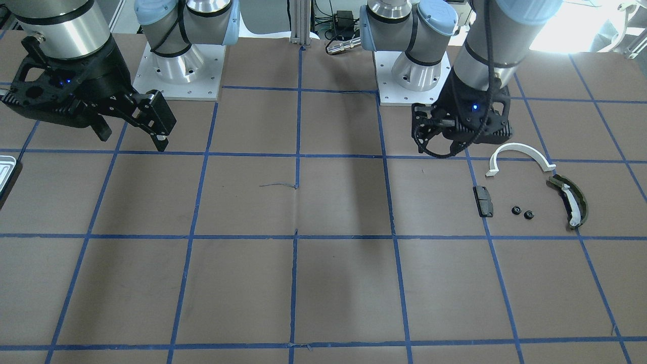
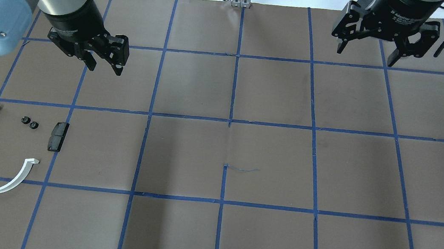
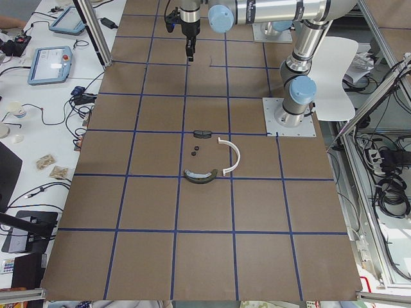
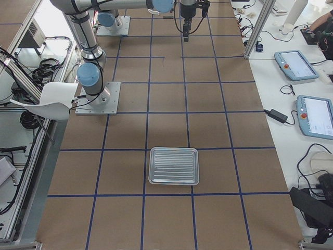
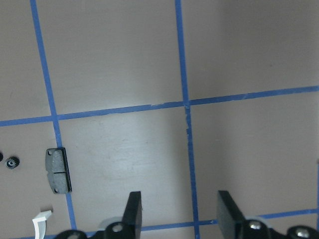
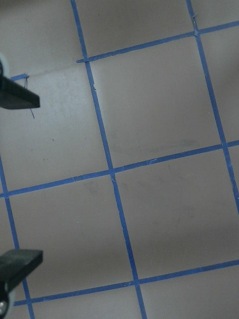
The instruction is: Place bearing gear from tray to pile
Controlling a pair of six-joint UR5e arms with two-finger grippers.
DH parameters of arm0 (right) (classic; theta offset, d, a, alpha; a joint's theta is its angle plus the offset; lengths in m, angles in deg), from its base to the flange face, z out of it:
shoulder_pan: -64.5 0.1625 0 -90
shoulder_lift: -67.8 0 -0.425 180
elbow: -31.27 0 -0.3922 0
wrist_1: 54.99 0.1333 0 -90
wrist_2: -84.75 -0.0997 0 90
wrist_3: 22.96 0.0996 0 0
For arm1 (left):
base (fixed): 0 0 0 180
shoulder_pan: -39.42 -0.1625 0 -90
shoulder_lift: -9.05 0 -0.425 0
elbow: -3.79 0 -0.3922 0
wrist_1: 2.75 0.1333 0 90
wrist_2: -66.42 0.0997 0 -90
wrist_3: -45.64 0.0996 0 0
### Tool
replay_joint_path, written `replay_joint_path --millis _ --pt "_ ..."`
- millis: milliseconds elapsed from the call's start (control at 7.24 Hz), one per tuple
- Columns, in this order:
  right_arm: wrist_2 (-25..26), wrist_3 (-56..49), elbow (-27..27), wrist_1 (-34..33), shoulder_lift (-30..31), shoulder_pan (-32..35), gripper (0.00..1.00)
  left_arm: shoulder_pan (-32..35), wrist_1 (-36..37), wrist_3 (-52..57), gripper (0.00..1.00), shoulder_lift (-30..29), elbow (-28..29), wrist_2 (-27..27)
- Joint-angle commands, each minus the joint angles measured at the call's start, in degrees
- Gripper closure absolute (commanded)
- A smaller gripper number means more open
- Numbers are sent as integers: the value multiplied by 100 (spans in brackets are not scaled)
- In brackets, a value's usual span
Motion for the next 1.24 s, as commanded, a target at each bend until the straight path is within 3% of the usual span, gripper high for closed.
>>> replay_joint_path --millis 0,138,414,1105 --pt "39 -1 -19 21 14 -1 0 100 -53 -92 26 99 231 -29" --pt "56 -1 -54 39 14 8 0 66 -54 -84 23 125 136 -64" --pt "205 8 -63 48 40 -1 0 48 -62 -83 0 169 179 -39" --pt "127 61 -19 48 -13 -1 0 -110 -265 -416 0 64 372 -56"
